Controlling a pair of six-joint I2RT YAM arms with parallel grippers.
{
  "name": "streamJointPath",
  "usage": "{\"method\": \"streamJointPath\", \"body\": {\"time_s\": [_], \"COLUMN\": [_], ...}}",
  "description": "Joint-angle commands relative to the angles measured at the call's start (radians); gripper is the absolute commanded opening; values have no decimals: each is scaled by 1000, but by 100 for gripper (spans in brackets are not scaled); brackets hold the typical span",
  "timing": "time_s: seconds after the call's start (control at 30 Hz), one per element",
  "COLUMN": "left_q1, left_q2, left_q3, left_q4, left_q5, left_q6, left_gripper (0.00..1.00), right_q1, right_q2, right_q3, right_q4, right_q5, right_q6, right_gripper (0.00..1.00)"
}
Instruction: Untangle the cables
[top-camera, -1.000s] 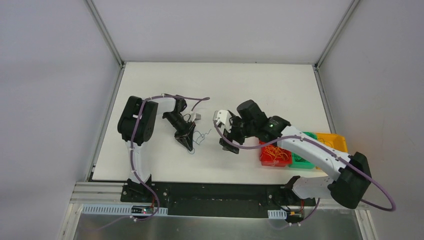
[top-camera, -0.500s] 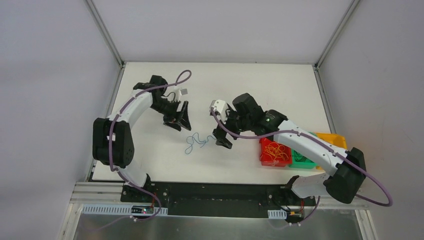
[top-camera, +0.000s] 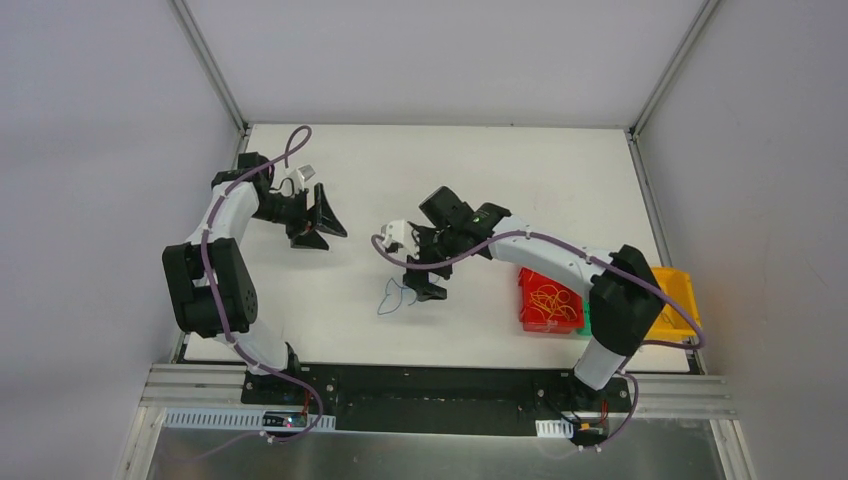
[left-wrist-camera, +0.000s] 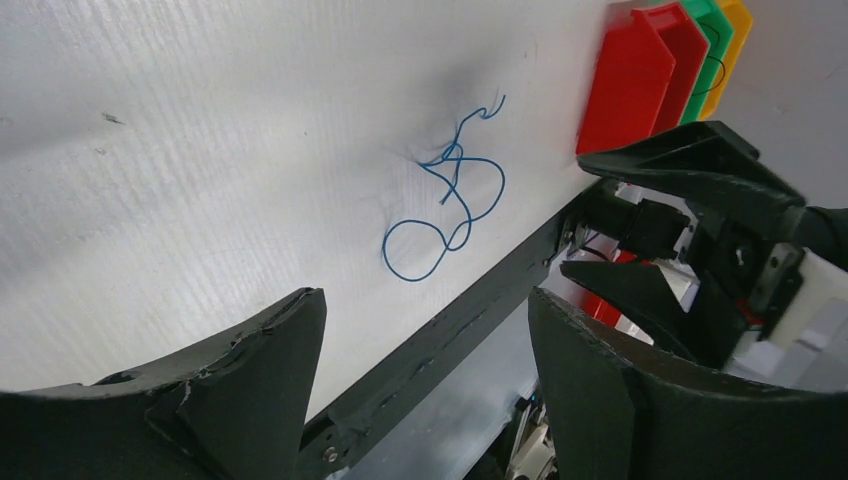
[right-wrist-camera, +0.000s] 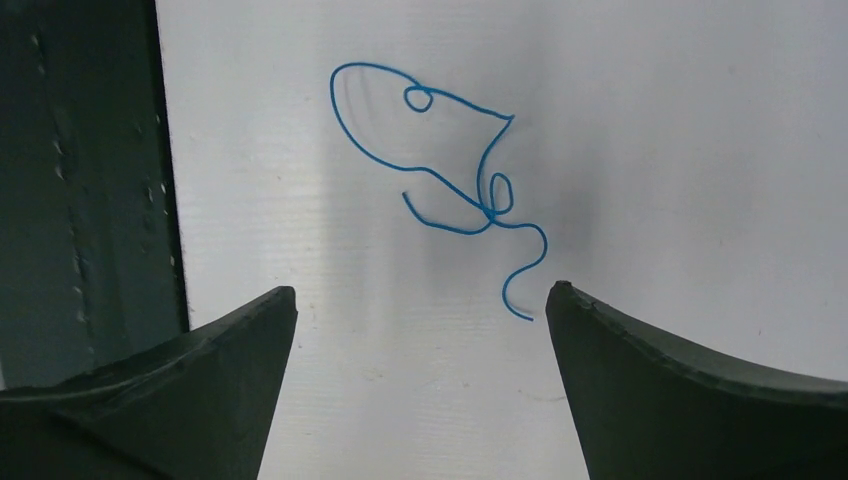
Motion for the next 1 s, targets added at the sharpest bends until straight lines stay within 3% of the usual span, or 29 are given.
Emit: {"method": "streamJointPath", "body": {"time_s": [0.0, 0.17, 0.43, 0.77, 0.87, 0.97], "left_q1": [5, 7, 8, 8, 9, 10], "left_q2": [-32, -12, 21, 42, 51, 56], "left_q3": [-13, 0, 19, 16, 14, 19], "left_q4": [0, 3, 5, 13, 19, 21], "left_q5": [55, 74, 90, 94, 98, 100], "left_q6": [-36, -57, -68, -80, -85, -86], "left_gripper": [76, 76, 76, 75, 75, 75], "right_q1": [16, 32, 55, 96, 112, 117], "right_q2": [49, 60, 157, 213, 228, 242], "right_q3": [-19, -99, -88, -24, 9, 49], "right_q4": [-75, 78, 317, 297, 258, 195], "right_q5": [-104, -78, -30, -62, -73, -81], "right_q6": [-414, -574, -548, -588, -604, -648], "right_gripper": [99, 99, 99, 97, 87, 69]}}
